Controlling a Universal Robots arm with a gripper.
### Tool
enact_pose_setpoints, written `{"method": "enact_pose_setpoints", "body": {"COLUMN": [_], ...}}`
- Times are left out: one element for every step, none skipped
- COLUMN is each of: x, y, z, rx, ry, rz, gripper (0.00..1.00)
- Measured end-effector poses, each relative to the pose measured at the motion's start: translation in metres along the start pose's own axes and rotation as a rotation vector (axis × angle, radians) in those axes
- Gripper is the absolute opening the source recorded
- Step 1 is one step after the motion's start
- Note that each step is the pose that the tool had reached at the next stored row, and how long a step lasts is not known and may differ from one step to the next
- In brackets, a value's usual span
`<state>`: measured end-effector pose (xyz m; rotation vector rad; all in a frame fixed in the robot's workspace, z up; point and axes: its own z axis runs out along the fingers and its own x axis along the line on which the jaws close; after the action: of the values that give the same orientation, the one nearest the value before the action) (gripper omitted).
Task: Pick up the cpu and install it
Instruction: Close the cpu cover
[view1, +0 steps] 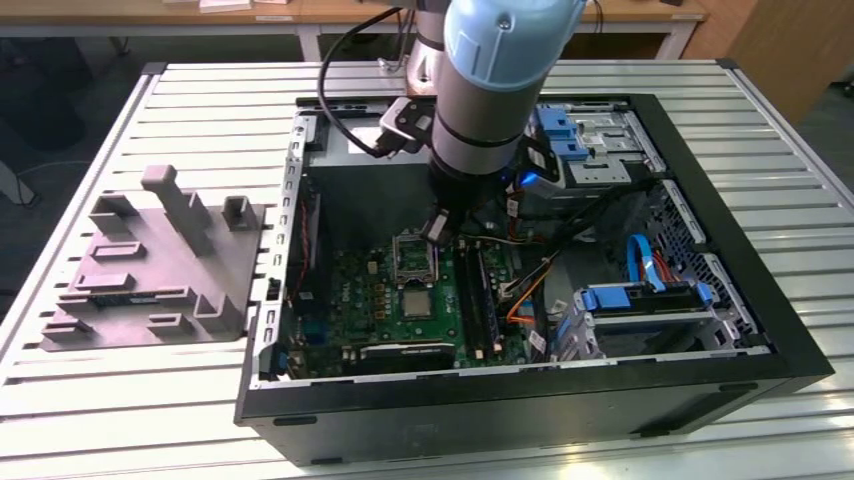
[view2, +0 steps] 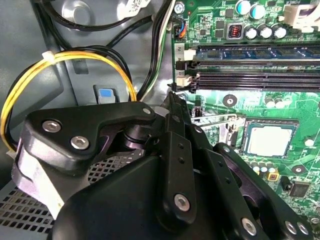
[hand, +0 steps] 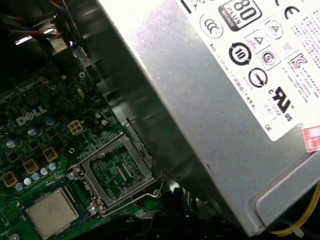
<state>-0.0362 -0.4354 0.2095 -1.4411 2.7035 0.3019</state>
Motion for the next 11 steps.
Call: {"method": "enact_pose_setpoints", "body": {"x": [0.0001, 0.0002, 0.0002, 0.0002, 0.0002, 0.0, -0.0002, -0.0004, -0.0005, -0.0003, -0.0003], "y": [0.0, -0.0001, -0.0001, -0.0001, -0.0001, 0.0001, 0.0002, 0.0004, 0.0006, 0.0008, 0.0012], "z": [0.0006, 0.0012, 0.0019, 0.0024, 0.0029, 0.0038, 0.0042, 0.0046, 0.0049, 0.0052, 0.0059], "rx": [-0.0001, -0.0002, -0.0003, -0.0004, -0.0005, -0.001, -0.0014, -0.0017, -0.002, -0.0024, -0.0031], "ry": [-0.0002, -0.0004, -0.0006, -0.0009, -0.0011, -0.0018, -0.0023, -0.0029, -0.0035, -0.004, -0.0051], "rz": [0.0, 0.0, 0.001, 0.001, 0.001, 0.001, 0.001, 0.001, 0.001, 0.001, 0.001], "gripper": [0.11, 0.11, 0.11, 0.11, 0.11, 0.11, 0.11, 0.11, 0.11, 0.11, 0.11]}}
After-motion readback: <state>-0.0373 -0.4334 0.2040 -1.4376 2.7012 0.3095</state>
